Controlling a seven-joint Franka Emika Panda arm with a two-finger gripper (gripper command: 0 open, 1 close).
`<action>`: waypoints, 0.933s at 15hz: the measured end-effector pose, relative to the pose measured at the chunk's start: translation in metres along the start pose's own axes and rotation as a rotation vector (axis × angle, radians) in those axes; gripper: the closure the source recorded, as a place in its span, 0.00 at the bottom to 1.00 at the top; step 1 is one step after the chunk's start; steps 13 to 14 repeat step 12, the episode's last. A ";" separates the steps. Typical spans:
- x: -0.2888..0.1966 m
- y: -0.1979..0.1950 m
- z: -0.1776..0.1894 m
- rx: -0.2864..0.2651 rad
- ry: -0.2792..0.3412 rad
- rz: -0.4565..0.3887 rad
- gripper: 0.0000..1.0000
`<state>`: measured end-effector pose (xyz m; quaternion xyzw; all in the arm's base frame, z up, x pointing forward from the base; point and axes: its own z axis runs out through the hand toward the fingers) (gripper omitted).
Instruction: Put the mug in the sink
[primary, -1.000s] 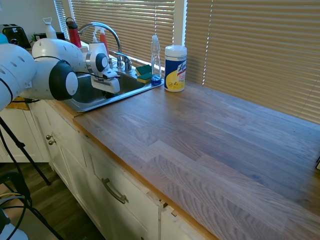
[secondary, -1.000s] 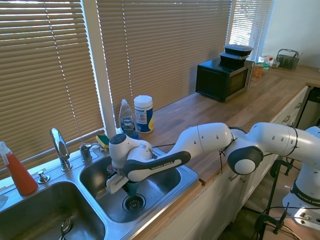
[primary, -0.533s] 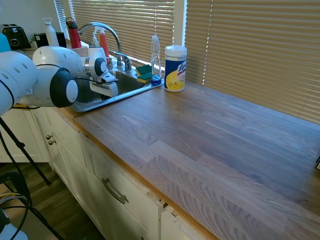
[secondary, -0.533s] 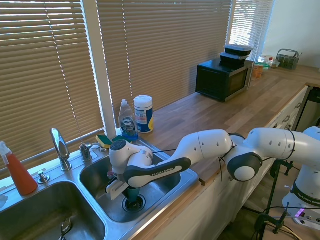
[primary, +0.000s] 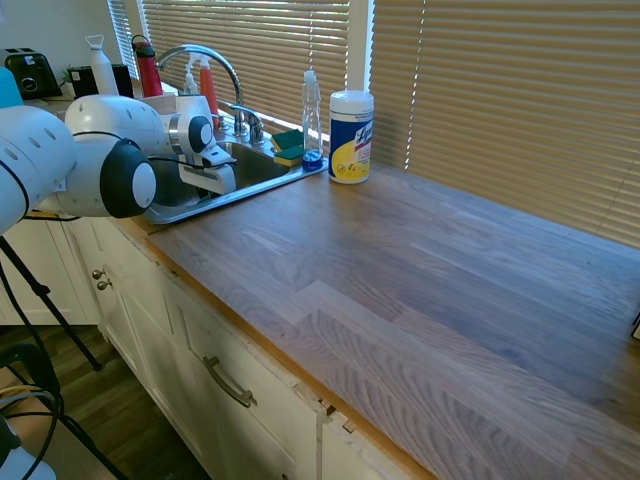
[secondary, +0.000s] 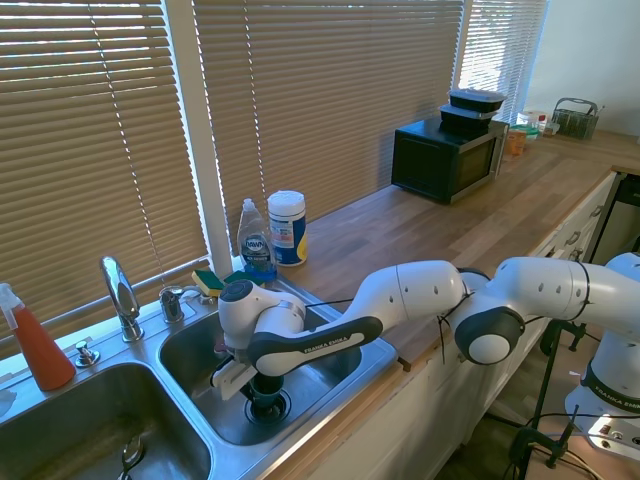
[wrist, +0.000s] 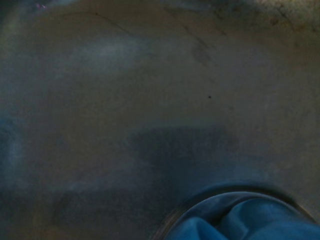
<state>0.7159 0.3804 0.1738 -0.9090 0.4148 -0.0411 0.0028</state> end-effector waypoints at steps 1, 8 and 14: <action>0.001 -0.001 -0.006 0.007 0.004 0.000 0.00; 0.004 -0.008 -0.056 0.024 0.030 0.001 0.00; 0.000 -0.009 -0.088 0.019 0.039 0.005 0.00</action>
